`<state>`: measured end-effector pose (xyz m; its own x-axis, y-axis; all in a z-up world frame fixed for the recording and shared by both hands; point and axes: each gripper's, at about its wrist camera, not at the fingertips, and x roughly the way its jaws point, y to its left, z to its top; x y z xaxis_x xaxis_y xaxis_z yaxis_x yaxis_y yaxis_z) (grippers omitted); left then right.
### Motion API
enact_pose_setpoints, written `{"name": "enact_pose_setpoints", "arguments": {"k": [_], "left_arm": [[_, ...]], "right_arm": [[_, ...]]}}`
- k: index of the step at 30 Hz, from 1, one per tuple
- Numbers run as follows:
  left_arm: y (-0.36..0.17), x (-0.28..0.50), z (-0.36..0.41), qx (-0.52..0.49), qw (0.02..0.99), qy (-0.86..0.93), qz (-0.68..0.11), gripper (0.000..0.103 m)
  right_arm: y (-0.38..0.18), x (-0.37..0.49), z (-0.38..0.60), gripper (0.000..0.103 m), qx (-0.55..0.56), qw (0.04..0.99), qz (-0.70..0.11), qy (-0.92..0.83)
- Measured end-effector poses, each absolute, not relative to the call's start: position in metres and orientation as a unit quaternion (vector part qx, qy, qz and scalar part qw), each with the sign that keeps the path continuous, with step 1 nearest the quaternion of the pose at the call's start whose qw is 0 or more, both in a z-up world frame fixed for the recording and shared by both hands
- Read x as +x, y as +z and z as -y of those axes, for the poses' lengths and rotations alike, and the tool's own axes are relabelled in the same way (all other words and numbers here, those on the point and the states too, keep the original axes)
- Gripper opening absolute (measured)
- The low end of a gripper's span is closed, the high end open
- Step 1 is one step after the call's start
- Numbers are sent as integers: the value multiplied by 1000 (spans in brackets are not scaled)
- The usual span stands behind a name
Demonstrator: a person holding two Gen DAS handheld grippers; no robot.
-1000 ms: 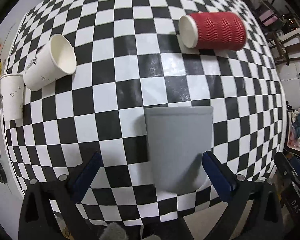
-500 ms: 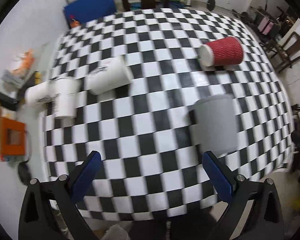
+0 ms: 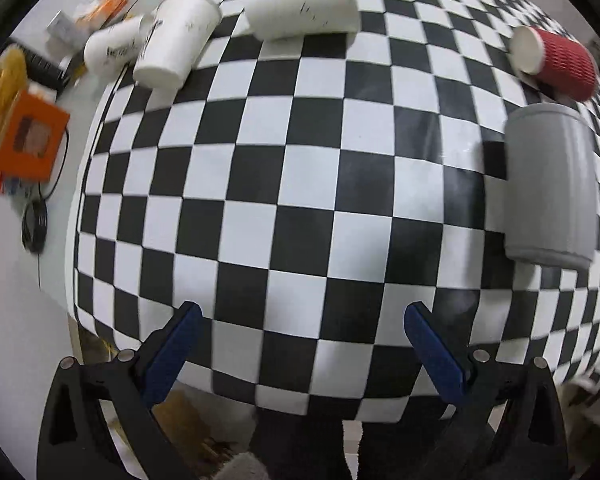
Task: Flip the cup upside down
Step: 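Rotate the grey mug with the right tool until its opening faces down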
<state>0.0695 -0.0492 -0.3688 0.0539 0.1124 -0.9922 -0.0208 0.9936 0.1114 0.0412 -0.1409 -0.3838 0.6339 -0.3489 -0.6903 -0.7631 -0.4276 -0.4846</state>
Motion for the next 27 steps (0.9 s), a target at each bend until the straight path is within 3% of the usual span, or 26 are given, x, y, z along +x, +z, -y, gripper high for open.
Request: {"name": "enact_pose_setpoints", "arguments": {"k": [7,10,12,17,27], "left_arm": [[-382,80,47,-10,714,95,-693,103],[-388,85,41,-24,709,111,-696,103],[-389,86,37,-25,708,120,-695,103],[-389,89,19,-25,713,127,-689,103],[-373,116,2,-4,733,131,-667,103]], "right_arm": [[-430,22,195,87,-921,146,-55,358],[-444,18,210,81,-921,82,6,380],[-455,19,217,85,-920,63,21,385],[-454,23,206,84,-910,104,-18,401],[-409,79,148,83,-775,336,-345,409]]}}
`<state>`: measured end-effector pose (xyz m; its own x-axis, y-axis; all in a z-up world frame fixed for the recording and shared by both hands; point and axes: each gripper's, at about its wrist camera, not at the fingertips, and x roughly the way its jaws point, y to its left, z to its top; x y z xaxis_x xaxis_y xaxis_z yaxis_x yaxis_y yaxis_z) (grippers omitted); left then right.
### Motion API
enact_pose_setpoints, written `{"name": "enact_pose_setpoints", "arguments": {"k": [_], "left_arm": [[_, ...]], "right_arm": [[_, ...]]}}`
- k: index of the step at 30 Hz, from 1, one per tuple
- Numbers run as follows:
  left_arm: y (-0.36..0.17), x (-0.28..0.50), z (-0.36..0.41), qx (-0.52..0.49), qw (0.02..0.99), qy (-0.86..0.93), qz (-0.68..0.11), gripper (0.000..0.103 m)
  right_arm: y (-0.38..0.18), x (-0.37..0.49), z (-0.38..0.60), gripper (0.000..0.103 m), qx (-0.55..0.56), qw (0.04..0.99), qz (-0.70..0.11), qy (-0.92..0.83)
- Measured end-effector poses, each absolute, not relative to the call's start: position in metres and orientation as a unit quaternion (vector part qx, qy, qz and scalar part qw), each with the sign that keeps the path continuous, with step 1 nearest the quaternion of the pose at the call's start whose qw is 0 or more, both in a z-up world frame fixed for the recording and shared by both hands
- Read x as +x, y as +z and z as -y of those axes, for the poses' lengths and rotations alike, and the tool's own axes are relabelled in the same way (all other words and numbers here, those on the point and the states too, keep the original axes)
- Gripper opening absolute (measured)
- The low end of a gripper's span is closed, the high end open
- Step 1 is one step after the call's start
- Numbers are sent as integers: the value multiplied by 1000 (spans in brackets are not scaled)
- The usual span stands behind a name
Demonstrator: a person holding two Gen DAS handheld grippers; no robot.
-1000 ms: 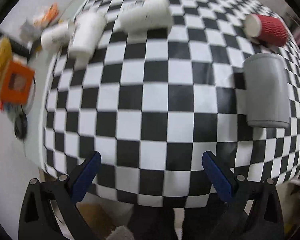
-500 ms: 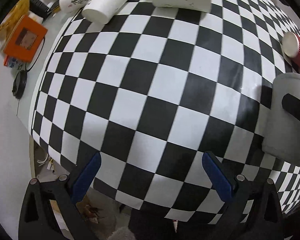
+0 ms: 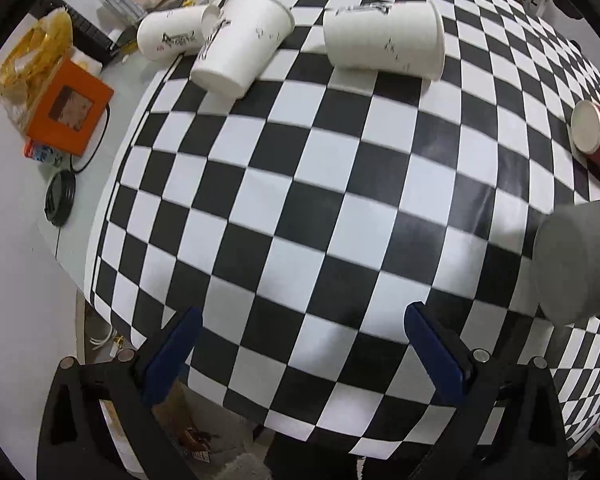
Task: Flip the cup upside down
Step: 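Rotate the grey mug with the right tool until its opening faces down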
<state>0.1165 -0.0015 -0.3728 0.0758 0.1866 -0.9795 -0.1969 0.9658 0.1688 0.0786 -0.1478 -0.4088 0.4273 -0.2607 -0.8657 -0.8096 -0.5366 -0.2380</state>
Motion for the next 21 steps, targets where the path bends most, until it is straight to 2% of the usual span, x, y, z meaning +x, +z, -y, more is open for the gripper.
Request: {"name": "enact_pose_setpoints", "arguments": {"k": [5,11,17,21], "left_arm": [[-363,123,9,6,741,127,-659,103],[-358,129,14,12,744,115,-658,103],[-353,130,25,21,744,104,-660,103],[-354,132,28,22,742,98,-663,103]], "right_arm": [[-380,148,147,83,-595,475,-536,364],[-377,203,177,83,-358,558,-690,293],[-390,228,213,83,-194,564,-774,211],[-401,230,229,83,-145,563,-792,186]]}}
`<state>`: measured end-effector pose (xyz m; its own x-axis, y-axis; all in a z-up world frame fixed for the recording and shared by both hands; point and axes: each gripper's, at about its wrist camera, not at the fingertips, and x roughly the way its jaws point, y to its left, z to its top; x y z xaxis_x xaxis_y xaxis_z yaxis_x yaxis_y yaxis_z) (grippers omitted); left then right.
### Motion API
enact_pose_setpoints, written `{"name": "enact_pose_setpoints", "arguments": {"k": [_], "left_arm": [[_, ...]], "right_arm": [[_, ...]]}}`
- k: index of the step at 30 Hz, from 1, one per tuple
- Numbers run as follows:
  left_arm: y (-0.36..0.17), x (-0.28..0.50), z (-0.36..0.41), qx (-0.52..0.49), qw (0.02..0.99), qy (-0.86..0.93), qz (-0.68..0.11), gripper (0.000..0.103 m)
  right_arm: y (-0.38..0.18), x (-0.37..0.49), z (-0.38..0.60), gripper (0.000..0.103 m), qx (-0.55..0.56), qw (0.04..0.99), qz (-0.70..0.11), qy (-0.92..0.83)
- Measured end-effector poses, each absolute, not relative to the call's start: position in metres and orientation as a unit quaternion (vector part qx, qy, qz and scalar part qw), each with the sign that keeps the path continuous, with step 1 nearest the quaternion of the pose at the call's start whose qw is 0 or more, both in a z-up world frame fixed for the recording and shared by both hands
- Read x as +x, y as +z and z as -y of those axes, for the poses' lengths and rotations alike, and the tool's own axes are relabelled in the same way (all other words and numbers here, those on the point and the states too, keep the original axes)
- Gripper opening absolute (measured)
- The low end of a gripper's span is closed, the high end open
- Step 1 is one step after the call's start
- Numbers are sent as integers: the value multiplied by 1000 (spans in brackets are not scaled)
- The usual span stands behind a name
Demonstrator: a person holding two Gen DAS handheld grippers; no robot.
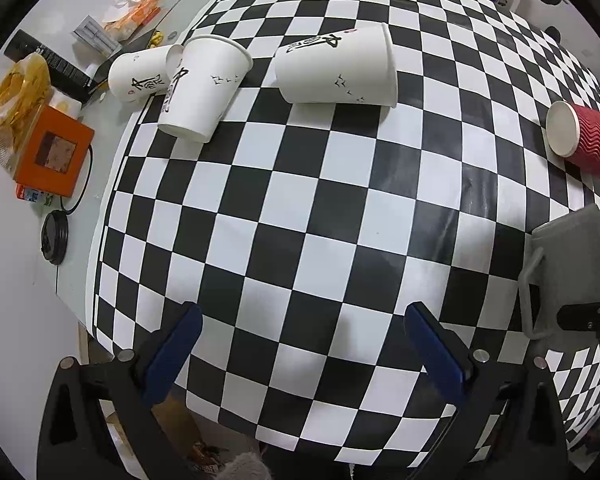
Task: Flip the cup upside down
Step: 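Rotate the grey mug with the right tool until its opening faces down, then lower the inverted mug onto the tablecloth and open the right tool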
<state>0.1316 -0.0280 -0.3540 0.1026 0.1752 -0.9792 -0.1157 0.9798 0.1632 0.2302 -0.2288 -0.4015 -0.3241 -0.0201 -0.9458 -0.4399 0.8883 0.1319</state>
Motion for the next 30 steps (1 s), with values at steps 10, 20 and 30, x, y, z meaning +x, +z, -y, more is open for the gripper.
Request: {"name": "enact_pose_setpoints", "arguments": {"k": [10,20,30], "left_arm": [[-357,138,35,24,738,86,-669,103],[-358,145,39,22,733,81,-675,103],[-367,168,18,0,729,111,-676,103]], "right_arm": [[-383,257,241,90,-120,566,-798,171],[-406,264,226,82,-76,562,-803,182],[-334,283,236,82,3,766,-623,158]]}}
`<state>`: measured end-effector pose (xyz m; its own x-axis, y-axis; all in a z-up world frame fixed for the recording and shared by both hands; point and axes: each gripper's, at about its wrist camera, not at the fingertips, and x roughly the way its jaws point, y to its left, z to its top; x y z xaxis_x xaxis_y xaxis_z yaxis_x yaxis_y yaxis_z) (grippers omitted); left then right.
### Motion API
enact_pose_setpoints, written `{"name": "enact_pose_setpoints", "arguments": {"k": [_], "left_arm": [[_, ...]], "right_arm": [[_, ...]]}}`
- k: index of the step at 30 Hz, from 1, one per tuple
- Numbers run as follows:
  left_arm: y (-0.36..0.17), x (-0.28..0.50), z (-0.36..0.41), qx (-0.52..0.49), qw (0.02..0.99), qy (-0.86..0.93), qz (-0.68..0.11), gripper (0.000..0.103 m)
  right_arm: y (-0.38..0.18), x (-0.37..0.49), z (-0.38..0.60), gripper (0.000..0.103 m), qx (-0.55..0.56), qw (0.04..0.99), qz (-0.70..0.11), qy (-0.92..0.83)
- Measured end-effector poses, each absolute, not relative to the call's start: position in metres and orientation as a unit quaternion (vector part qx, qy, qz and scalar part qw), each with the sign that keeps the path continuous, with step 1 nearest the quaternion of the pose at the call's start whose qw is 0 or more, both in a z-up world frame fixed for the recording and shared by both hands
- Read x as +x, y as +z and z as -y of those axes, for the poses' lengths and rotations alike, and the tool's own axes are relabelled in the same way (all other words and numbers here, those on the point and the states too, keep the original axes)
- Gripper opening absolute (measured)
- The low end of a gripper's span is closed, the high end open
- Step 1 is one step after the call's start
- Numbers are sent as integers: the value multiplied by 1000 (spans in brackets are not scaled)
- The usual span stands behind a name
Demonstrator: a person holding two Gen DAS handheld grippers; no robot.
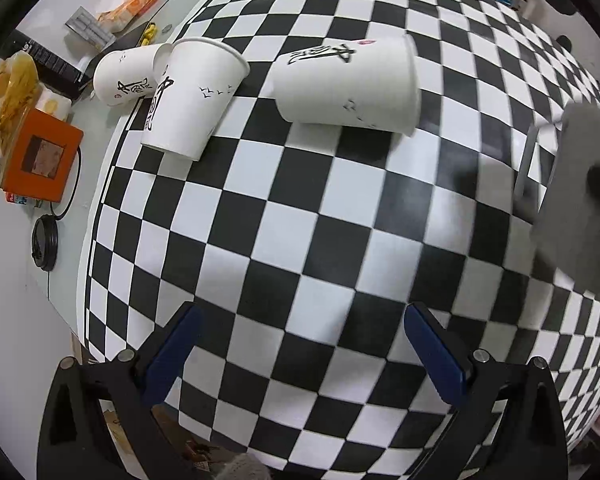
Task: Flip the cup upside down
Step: 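Lower the inverted mug onto the tablecloth and open the right tool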
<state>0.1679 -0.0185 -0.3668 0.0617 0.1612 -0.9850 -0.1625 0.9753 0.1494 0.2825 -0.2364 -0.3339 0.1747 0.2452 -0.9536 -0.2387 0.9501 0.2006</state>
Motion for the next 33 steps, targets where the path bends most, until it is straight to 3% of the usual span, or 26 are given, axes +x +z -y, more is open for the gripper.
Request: {"name": "enact_pose_setpoints", "arguments": {"k": [5,11,22,27,33], "left_arm": [[-378,176,13,3,727,115,-677,103],[-377,168,7,11,740,103,-665,103],[-357,145,10,35,774,63,-628,103],[-334,133,17,47,792,46,-607,103],[-285,114,32,50,817,14,-574,103]], "right_arm": [[-325,274,227,82,9,847,-514,136],[-343,239,215,82,-11,877,-465,122],[-362,182,202,83,-7,866,-496,66],[-352,161,210,97,1,865,-501,20],[-311,122,228,103,12,866,-498,-46]]}}
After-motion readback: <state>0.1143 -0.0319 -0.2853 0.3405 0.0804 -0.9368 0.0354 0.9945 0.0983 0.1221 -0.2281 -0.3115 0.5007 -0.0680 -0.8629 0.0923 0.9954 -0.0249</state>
